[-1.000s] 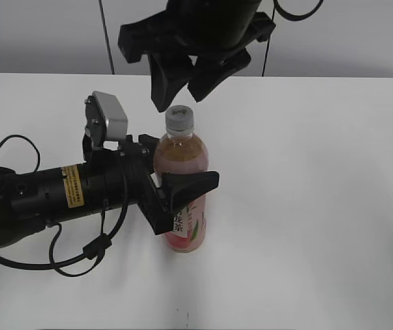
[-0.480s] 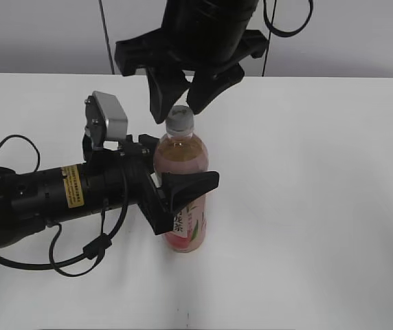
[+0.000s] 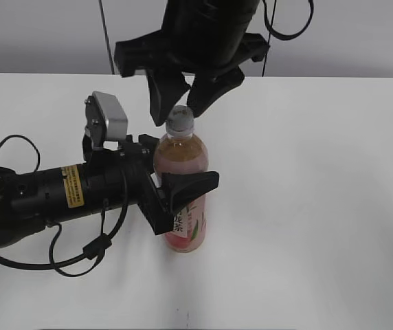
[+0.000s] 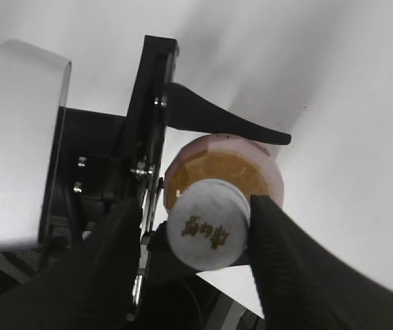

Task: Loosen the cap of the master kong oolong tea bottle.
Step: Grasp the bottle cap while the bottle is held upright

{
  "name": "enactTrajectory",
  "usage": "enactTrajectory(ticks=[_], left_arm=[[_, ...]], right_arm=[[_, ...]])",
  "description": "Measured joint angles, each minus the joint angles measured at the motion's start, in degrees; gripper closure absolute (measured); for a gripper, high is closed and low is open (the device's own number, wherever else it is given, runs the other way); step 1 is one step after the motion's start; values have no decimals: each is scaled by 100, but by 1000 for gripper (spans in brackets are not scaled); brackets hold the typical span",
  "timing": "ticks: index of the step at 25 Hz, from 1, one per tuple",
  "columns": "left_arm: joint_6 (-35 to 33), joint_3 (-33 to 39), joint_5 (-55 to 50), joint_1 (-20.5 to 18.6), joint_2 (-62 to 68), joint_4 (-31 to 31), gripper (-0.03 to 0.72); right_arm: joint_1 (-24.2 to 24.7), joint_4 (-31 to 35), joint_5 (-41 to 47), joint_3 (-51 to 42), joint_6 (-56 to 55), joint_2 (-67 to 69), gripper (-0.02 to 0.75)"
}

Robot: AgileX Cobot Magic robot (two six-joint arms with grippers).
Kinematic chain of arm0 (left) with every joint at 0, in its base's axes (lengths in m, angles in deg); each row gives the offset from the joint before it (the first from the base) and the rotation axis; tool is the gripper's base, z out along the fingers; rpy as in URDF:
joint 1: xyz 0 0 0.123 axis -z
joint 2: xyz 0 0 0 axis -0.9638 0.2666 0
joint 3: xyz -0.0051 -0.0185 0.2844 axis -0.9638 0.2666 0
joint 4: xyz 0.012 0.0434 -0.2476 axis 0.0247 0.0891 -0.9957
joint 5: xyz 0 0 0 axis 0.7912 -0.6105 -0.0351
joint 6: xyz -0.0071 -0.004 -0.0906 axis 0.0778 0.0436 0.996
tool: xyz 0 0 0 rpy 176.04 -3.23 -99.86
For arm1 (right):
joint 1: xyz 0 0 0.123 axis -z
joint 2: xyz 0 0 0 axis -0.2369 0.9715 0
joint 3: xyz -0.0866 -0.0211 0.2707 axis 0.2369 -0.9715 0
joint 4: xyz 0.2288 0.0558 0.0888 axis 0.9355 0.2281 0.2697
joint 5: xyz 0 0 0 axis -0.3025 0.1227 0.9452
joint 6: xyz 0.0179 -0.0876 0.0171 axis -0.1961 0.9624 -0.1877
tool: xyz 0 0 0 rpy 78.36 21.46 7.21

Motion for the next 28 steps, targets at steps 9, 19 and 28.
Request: enactTrajectory(ticks=[9, 19, 28], left_arm=[[0, 0, 0, 0, 0, 0, 232], [0, 0, 0, 0, 0, -5, 232], [-28, 0, 0, 0, 0, -11, 232]], right_arm=[[0, 24, 12, -205, -6, 0, 363], [0, -14, 19, -198, 132, 0, 448], [0, -49, 43, -163, 1803, -11, 456]])
